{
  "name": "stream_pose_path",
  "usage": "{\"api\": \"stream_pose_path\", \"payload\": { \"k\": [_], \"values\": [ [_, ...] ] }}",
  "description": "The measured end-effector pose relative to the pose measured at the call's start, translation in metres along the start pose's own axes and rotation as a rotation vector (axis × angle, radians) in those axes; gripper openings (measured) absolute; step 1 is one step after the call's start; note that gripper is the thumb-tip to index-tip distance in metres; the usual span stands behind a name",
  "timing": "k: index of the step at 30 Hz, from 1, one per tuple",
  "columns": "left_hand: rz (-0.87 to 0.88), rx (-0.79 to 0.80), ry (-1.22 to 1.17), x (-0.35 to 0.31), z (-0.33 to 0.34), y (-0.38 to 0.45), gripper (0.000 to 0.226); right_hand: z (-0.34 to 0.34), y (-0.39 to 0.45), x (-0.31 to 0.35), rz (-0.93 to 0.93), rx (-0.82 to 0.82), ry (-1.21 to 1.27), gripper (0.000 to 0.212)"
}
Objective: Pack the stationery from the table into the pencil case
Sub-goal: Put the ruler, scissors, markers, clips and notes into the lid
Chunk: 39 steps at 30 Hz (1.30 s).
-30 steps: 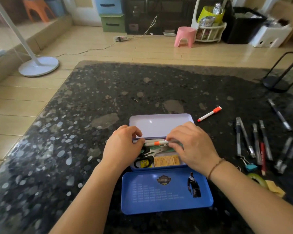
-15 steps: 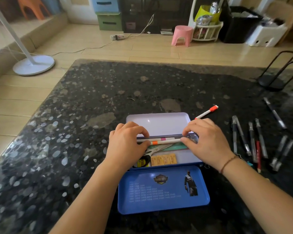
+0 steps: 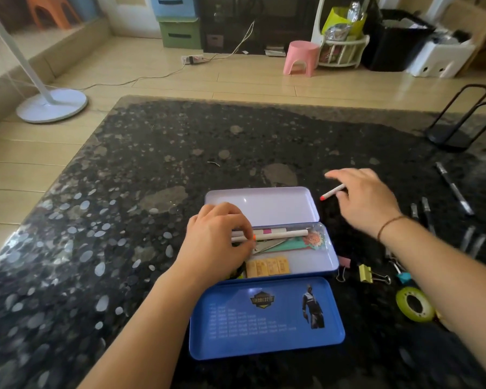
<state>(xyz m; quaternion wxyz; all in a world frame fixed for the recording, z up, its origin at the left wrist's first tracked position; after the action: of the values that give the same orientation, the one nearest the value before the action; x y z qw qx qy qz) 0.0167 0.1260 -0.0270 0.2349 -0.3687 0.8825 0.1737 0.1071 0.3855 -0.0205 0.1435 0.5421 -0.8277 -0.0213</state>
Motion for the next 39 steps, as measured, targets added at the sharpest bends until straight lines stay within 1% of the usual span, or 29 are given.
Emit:
{"api": "stream_pose_path", "payload": {
  "k": [1,2,3,4,6,8,10,12,13,16,20,27,32,36,39],
  "values": [
    [0.043,0.036,0.026,-0.003,0.003,-0.001,0.008,0.007,0.007,-0.012,0.038,0.122,-0.092,0.046],
    [0.074,0.068,0.058,-0.006,0.006,-0.003,0.009,0.012,0.010,-0.023,0.071,0.211,-0.142,0.047],
    [0.094,0.092,0.088,-0.008,0.010,-0.003,0.010,0.016,0.012,-0.031,0.089,0.245,-0.151,0.043],
    [0.105,0.106,0.106,-0.009,0.012,-0.004,0.011,0.016,0.014,-0.037,0.081,0.232,-0.138,0.036],
    [0.110,0.108,0.113,-0.011,0.013,-0.003,0.012,0.010,0.014,-0.038,0.030,0.153,-0.123,0.019],
    [0.107,0.090,0.118,-0.011,0.013,-0.002,0.014,0.002,0.010,-0.033,-0.017,0.082,-0.153,0.010],
    [0.097,0.085,0.122,-0.010,0.014,-0.002,0.014,-0.006,0.002,-0.025,-0.059,-0.040,-0.062,0.011],
    [0.085,0.096,0.119,-0.010,0.015,-0.002,0.014,-0.015,-0.011,-0.005,-0.146,-0.156,0.131,0.017],
    [0.074,0.106,0.114,-0.010,0.016,-0.002,0.014,-0.018,-0.018,0.008,-0.206,-0.182,0.199,0.018],
    [0.040,0.134,0.100,-0.009,0.017,-0.001,0.014,-0.018,-0.040,0.045,-0.335,-0.157,0.260,0.018],
    [0.024,0.165,0.112,-0.006,0.018,-0.001,0.014,-0.004,-0.059,0.071,-0.415,-0.060,0.179,0.022],
    [0.008,0.195,0.098,-0.006,0.018,0.000,0.014,0.010,-0.054,0.071,-0.360,-0.003,0.122,0.021],
    [-0.003,0.209,0.069,-0.005,0.017,0.001,0.013,0.012,-0.051,0.073,-0.316,-0.019,0.102,0.018],
    [0.022,0.222,0.040,-0.006,0.014,0.000,0.013,0.009,-0.052,0.076,-0.323,-0.037,0.101,0.015],
    [0.003,0.141,-0.076,-0.001,0.002,0.003,0.018,0.001,-0.052,0.072,-0.293,-0.098,0.144,0.016]
  ]
}}
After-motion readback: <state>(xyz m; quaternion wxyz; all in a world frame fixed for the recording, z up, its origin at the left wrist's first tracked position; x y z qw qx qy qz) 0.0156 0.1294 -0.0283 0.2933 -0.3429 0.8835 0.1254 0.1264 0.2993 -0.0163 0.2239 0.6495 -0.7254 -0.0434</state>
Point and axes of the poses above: each hand's wrist, its own y-axis towards the middle knuckle, its own z-axis out of the palm, x = y × z, the point moved 6 cm from there along y, towards the middle knuckle, and after that the axes turned 5 degrees about -z, right-handed, at the moved point
